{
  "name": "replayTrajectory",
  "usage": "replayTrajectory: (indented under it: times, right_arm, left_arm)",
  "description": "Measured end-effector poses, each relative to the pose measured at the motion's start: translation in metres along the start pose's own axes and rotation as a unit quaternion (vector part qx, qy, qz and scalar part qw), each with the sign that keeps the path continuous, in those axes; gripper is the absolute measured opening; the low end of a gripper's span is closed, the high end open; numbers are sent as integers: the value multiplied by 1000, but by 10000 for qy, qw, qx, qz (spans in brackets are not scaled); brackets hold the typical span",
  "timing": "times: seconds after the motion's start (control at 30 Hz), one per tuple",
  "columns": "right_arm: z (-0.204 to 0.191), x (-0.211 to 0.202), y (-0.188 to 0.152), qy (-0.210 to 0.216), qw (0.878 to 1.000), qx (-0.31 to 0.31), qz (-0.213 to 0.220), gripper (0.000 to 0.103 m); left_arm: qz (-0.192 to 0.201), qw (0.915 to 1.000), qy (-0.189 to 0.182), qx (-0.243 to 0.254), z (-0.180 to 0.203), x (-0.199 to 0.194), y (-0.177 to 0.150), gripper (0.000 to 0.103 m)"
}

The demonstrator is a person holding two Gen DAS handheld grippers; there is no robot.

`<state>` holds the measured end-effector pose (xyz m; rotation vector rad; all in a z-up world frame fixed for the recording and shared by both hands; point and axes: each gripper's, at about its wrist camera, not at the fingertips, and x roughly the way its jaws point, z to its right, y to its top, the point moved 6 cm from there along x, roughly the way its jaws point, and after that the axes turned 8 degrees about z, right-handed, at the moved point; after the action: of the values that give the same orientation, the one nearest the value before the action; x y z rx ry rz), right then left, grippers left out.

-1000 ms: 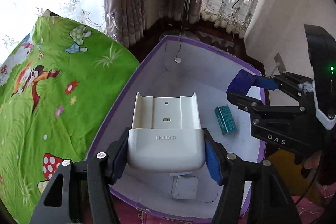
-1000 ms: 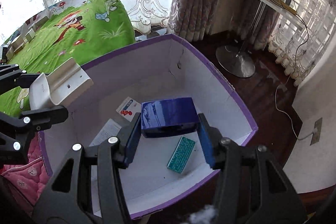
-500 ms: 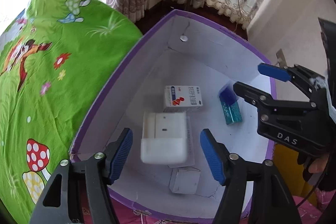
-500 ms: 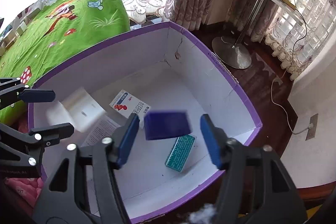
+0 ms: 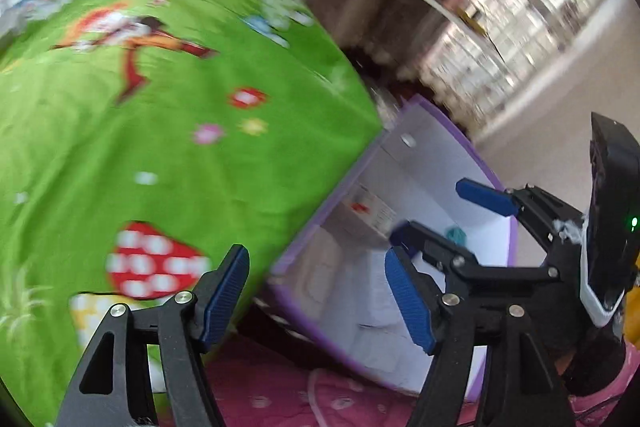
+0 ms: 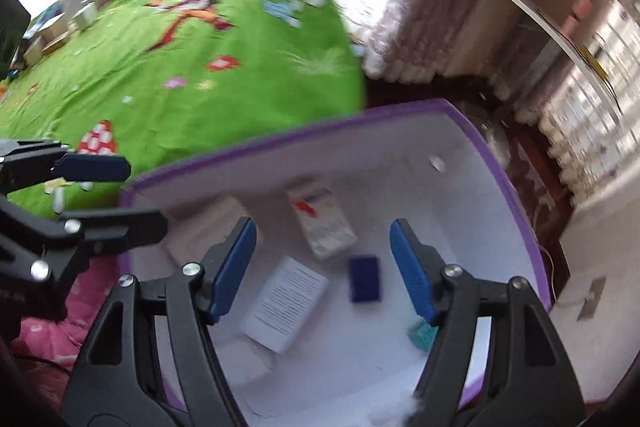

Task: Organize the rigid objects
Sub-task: 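Lift both grippers away from the storage box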

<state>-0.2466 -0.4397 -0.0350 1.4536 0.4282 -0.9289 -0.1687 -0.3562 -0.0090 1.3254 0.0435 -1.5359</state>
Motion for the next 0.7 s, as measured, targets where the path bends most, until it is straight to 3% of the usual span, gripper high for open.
replayTrajectory:
  times: [0.07,0.13,0.2,0.27,0.37,0.47,0.63,0.7]
  right_arm:
    - [-25,0,20,106,9992,-306,248,72]
    - [-49,0,43,342,9967,-469,564,73]
    - [-80,5,67,752,9922,-611,785,77]
    - [-112,18,85,1184,9870,-741,791,78]
    - [-163,46,111,1708,9786,-860,754,78]
    - [-215,76,135,2065,9739,-776,537,78]
    - [-296,117,180,2478,9660,-607,426,78]
    - [-324,134,205,2507,9655,-543,446,78]
  left_arm:
    - [255,9994,-125,-209,-21,-23,6,71]
    - [686,9968,64,-410,-52,-51,13,72]
    - [1079,9902,642,-619,-94,-78,12,75]
    - [1357,9772,1361,-903,-139,-100,4,75]
    - [1610,9441,2560,-1313,-209,-140,-16,75]
    - [1688,9072,3445,-1725,-268,-176,-41,75]
    - [1931,8569,4047,-2544,-324,-212,-84,75]
    - [2029,8422,4194,-2712,-334,-220,-95,75]
